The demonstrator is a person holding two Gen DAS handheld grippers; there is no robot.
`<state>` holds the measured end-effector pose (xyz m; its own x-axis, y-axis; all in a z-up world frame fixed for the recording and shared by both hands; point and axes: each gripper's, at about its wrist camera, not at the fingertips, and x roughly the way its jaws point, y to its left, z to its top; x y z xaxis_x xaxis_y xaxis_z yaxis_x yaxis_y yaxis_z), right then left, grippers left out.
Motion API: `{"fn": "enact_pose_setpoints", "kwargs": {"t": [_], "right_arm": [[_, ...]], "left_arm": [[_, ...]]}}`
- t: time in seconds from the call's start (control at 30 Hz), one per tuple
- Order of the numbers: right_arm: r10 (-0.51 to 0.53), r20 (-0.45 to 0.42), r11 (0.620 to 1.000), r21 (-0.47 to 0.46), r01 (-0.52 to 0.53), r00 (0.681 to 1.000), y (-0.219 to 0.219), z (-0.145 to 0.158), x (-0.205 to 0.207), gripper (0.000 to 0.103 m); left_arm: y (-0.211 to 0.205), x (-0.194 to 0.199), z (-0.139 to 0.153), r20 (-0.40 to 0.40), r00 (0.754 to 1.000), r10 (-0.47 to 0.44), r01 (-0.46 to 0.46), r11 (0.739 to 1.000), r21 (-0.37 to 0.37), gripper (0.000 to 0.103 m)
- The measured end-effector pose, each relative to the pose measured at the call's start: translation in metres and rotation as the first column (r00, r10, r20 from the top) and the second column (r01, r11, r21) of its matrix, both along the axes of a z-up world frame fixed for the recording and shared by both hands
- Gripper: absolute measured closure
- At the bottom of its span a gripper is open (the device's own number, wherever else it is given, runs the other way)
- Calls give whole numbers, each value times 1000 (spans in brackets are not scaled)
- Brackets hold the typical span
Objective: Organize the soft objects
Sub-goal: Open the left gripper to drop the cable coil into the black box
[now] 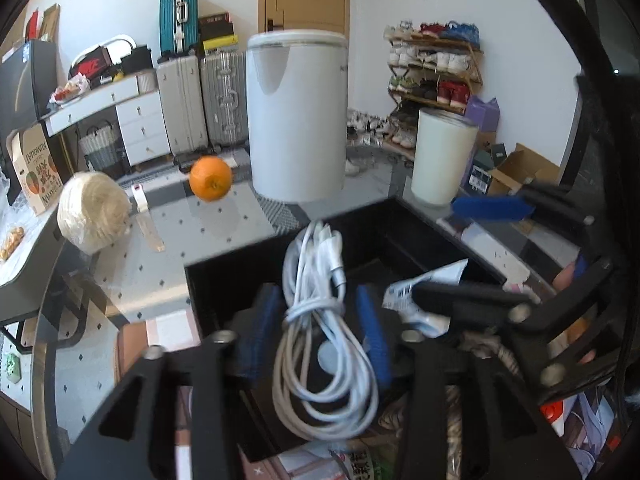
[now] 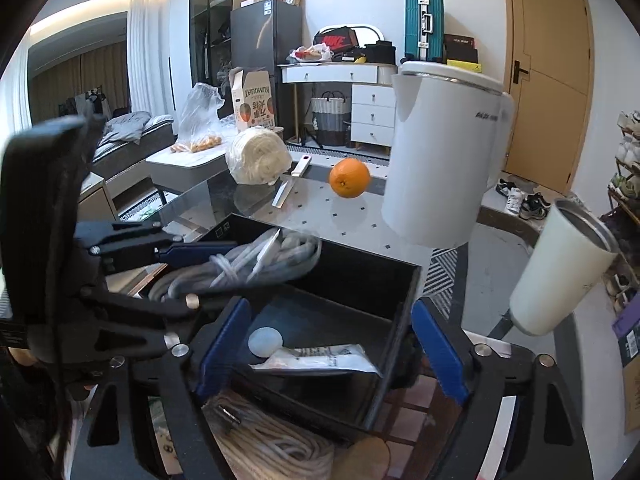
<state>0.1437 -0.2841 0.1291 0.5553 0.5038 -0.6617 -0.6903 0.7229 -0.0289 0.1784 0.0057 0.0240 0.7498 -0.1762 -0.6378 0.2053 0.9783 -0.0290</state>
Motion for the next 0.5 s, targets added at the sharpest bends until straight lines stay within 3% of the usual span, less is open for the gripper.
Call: {"fn": "enact_pose_setpoints", "kwargs": {"t": [0.17, 0.23, 0.33, 0.4, 0.5], "right_arm": [[-29, 20, 1000, 9, 28, 999, -14, 10, -7, 13], [-44, 23, 999, 19, 43, 999, -22, 14, -12, 12], [-60, 2, 997, 42, 60, 998, -32, 17, -14, 11], [-70, -22, 996, 58, 71, 997, -40, 18, -18, 1], [-87, -63, 993, 79, 92, 994, -50, 18, -23, 1]], "left_arm": [[2, -11, 2, 3, 1000, -6, 6, 1000, -14, 42], [5, -17, 5, 9, 1000, 4, -4, 1000, -25, 21], [10, -32, 15, 46, 999, 14, -11, 998, -60, 6], [13, -42, 19, 66, 997, 45, -40, 997, -69, 0], [16, -54, 20, 63, 995, 77, -72, 995, -74, 0]]}}
